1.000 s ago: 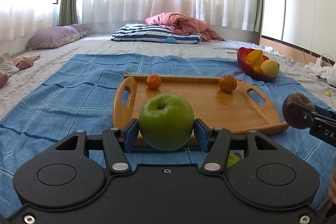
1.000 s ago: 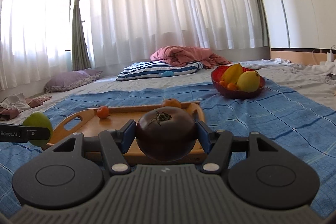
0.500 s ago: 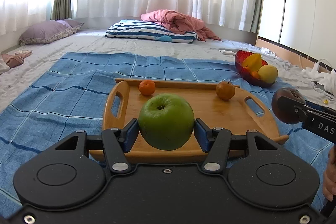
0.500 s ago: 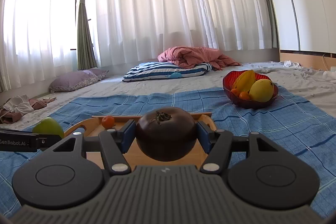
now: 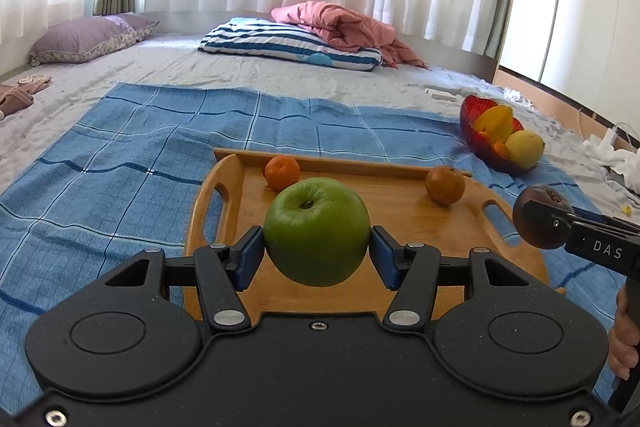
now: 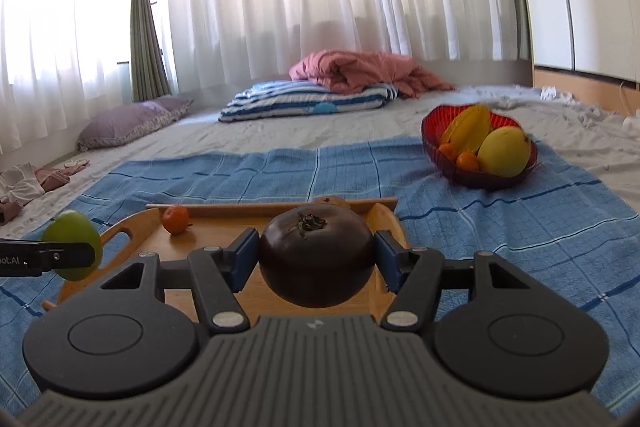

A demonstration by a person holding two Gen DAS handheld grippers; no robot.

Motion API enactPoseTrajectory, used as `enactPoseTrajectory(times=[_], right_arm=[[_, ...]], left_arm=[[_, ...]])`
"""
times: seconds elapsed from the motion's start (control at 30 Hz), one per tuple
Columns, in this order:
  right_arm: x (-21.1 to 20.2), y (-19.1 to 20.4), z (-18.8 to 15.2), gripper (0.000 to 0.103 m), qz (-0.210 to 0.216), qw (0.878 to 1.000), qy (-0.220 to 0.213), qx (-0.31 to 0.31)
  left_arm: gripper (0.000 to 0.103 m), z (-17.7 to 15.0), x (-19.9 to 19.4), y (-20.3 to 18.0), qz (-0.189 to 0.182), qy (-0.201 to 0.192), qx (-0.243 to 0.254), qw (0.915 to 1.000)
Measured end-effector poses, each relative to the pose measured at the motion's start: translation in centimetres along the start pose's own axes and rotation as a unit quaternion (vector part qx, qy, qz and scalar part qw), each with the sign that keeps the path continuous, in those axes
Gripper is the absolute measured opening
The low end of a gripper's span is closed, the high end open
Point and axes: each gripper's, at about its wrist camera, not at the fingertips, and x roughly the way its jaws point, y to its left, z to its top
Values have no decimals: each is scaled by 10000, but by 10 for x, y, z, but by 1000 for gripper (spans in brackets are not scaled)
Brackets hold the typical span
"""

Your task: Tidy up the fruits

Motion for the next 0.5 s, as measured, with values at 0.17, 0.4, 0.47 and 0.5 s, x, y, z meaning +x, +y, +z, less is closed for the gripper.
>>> enactPoseTrajectory(times=[0.17, 0.4, 0.47, 0.5], right_arm=[[26, -3, 8, 65, 55, 9996, 255, 104], [58, 0, 10, 65, -106, 9985, 529, -66], [66, 0, 10, 65, -149, 9980, 618, -78], [69, -1, 9, 65, -149, 9977, 655, -56]], left_arm=[[55, 10, 24, 2, 81, 127, 32, 9999], [55, 19, 60, 4, 167, 297, 84, 9994], [55, 21, 68, 4, 191, 340, 111, 9992], [55, 22, 72, 4, 192, 367, 101, 9991]])
